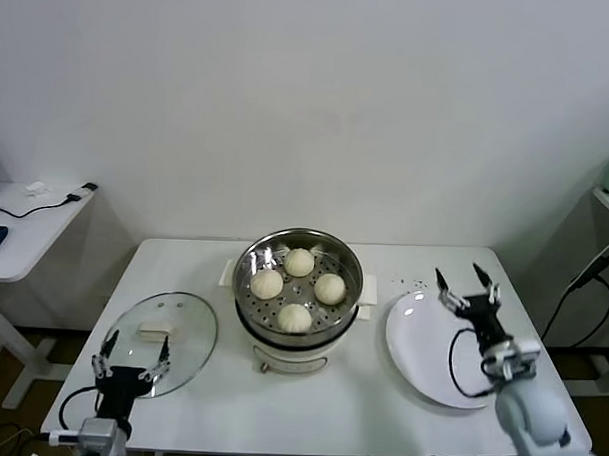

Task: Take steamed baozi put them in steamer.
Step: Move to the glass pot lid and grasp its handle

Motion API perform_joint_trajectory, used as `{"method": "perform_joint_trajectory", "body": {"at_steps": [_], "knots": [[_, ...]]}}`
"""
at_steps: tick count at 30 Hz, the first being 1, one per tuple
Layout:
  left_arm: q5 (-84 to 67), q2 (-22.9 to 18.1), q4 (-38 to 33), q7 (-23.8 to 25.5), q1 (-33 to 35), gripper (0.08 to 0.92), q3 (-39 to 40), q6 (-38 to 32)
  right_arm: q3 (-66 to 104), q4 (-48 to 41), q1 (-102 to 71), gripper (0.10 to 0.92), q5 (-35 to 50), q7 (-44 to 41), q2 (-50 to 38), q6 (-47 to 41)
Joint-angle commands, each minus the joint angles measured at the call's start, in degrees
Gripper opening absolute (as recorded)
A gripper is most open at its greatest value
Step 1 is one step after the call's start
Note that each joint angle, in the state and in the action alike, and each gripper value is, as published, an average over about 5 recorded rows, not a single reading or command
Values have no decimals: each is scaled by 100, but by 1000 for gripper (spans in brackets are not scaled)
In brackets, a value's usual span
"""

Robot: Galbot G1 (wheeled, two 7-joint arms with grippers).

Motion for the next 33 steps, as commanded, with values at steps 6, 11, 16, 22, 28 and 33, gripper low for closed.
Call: {"method": "perform_joint_trajectory", "body": {"at_steps": [6,11,16,22,28,33], "knots": [[5560,806,2163,-1746,-358,823,108,-1353,596,137,-1519,823,-701,-16,1391,650],[6080,829,2743,-1784,-712,823,205,-1574,558,137,-1493,823,-734,28,1463,601],[6223,761,3310,-1784,-1179,823,222,-1394,547,169,-1501,823,-720,102,1504,575],[6225,745,3797,-1797,-1636,823,228,-1132,572,195,-1577,823,-711,130,1543,594],[6203,686,3911,-1731,-1977,823,250,-839,591,206,-1627,823,-713,119,1560,628],[6241,666,4073,-1681,-2265,823,310,-787,604,187,-1642,823,-700,118,1578,659]]}}
